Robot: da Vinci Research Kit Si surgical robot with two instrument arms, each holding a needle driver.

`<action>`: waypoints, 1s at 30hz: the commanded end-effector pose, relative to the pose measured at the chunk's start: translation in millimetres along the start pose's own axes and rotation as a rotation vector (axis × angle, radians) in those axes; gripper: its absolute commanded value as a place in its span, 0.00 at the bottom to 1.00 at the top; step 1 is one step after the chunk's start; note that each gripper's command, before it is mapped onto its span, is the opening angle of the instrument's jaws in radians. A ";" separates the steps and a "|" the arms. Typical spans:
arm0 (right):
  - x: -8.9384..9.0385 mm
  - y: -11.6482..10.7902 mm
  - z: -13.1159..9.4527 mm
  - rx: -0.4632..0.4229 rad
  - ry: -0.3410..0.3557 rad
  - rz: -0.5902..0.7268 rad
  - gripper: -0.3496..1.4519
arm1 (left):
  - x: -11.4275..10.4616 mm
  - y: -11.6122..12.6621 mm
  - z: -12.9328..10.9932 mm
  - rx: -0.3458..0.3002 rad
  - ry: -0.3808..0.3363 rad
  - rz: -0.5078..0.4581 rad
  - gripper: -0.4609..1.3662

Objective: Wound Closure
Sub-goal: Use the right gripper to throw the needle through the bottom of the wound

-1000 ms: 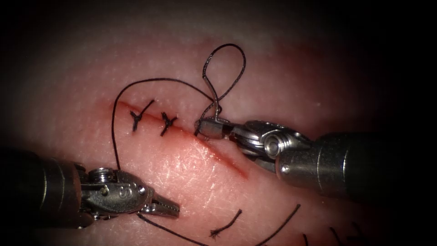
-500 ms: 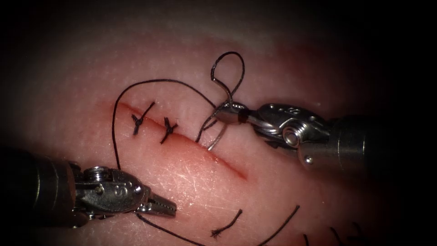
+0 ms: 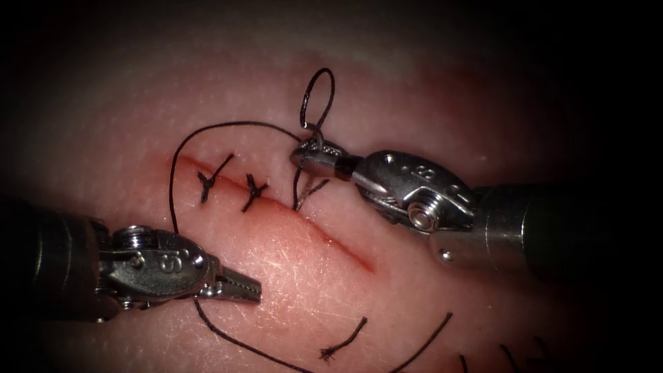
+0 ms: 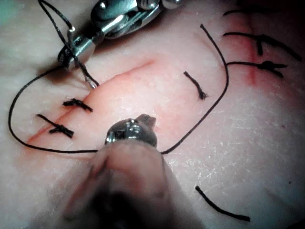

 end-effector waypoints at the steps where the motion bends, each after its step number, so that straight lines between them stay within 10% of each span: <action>1: 0.0 0.2 -0.1 0.007 -0.008 -0.005 0.00 | -0.1 -0.1 0.1 0.000 0.000 0.002 0.06; 30: 0.4 2.6 -0.9 -0.011 0.062 0.024 0.00 | -3.7 -1.1 2.3 -0.006 -0.003 0.005 0.06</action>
